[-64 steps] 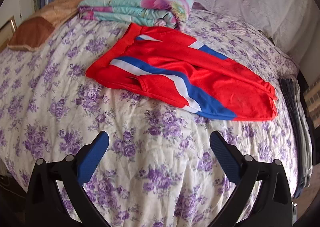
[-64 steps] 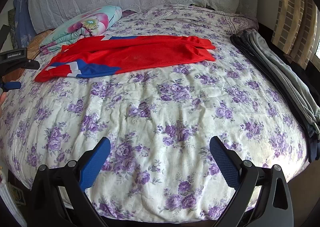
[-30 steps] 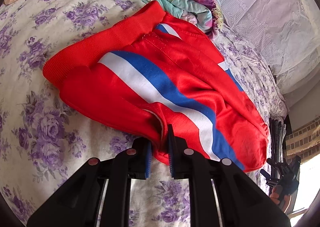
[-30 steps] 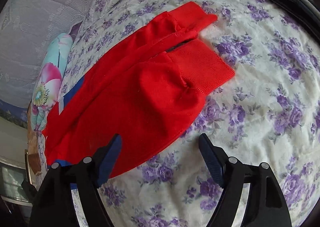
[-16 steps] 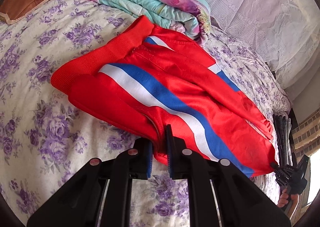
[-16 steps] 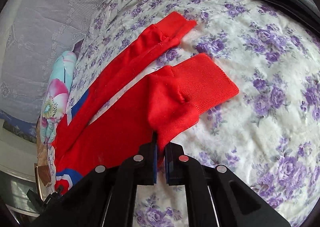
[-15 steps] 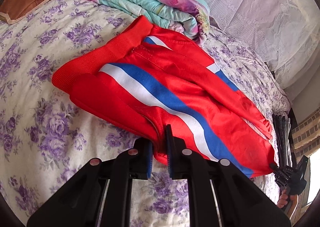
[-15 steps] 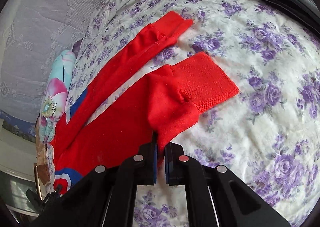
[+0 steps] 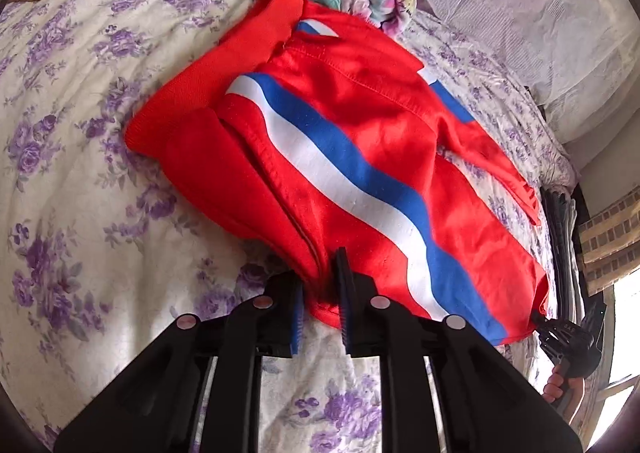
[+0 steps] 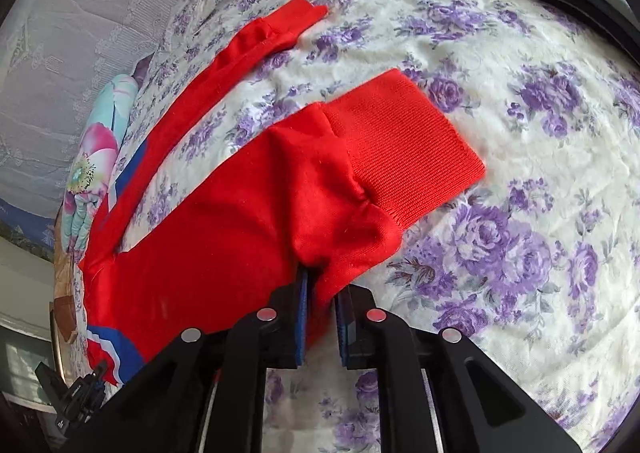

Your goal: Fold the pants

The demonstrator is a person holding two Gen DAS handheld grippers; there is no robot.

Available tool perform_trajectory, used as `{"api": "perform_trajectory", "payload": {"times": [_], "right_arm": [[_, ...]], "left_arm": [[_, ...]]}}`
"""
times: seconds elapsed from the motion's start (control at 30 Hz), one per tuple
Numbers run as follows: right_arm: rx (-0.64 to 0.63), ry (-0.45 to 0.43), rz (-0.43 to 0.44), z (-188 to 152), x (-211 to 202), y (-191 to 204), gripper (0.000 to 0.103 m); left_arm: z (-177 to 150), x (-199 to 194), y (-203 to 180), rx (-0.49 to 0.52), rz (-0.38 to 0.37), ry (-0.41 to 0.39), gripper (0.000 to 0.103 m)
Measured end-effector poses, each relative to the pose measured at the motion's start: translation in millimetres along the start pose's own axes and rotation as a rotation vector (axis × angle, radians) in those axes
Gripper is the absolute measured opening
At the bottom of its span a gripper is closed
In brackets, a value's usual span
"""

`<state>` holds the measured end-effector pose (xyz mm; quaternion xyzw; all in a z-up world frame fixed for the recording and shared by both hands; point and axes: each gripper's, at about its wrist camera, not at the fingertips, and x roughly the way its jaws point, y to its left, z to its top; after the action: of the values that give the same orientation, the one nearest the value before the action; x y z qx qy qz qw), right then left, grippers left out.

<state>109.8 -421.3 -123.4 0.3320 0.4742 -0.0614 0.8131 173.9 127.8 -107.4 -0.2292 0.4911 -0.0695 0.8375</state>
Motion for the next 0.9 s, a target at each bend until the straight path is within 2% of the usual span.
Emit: {"api": "perform_trajectory", "payload": {"times": [0.03, 0.07, 0.1, 0.13, 0.2, 0.3, 0.4, 0.5, 0.53, 0.6, 0.67, 0.73, 0.83, 0.9], "right_arm": [[-0.018, 0.015, -0.003, 0, -3, 2, 0.029], [-0.028, 0.023, -0.003, -1, -9, 2, 0.049], [-0.032, 0.016, -0.024, -3, -17, 2, 0.059], [-0.043, 0.0, -0.063, -5, -26, 0, 0.064], [-0.078, -0.024, -0.126, -7, -45, -2, 0.064], [-0.094, -0.062, -0.163, 6, -64, -4, 0.064], [-0.129, -0.076, -0.11, 41, -66, 11, 0.064], [-0.099, -0.067, -0.008, 88, -47, 24, 0.064], [-0.077, -0.057, -0.001, 105, -37, 30, 0.064], [-0.052, -0.038, 0.004, 135, -12, 41, 0.064], [-0.034, -0.027, -0.016, 160, 14, 45, 0.064], [0.003, 0.007, -0.024, 180, 41, 44, 0.063], [0.065, 0.073, 0.02, 198, 79, 38, 0.051], [0.077, 0.076, 0.041, 204, 95, 39, 0.041]], "left_arm": [[-3, -8, -2, 0.025, 0.013, -0.003, 0.031], [-6, -17, -4, 0.05, 0.022, -0.006, 0.039], [-11, -31, -3, 0.063, 0.018, -0.015, 0.049], [-15, -44, -2, 0.067, 0.006, -0.031, 0.05], [-15, -72, -1, 0.074, 0.002, -0.063, 0.05], [13, -98, -13, 0.107, 0.037, -0.112, 0.05], [65, -93, -34, 0.152, 0.111, -0.141, 0.051], [123, -54, -54, 0.178, 0.13, -0.091, 0.054], [141, -34, -57, 0.179, 0.136, -0.059, 0.054], [167, 9, -60, 0.174, 0.196, 0.013, 0.054], [178, 47, -56, 0.167, 0.267, 0.085, 0.051], [183, 75, -46, 0.153, 0.301, 0.145, 0.043], [184, 90, -37, 0.144, 0.299, 0.171, 0.043], [182, 95, -36, 0.161, 0.309, 0.177, 0.043]]}}
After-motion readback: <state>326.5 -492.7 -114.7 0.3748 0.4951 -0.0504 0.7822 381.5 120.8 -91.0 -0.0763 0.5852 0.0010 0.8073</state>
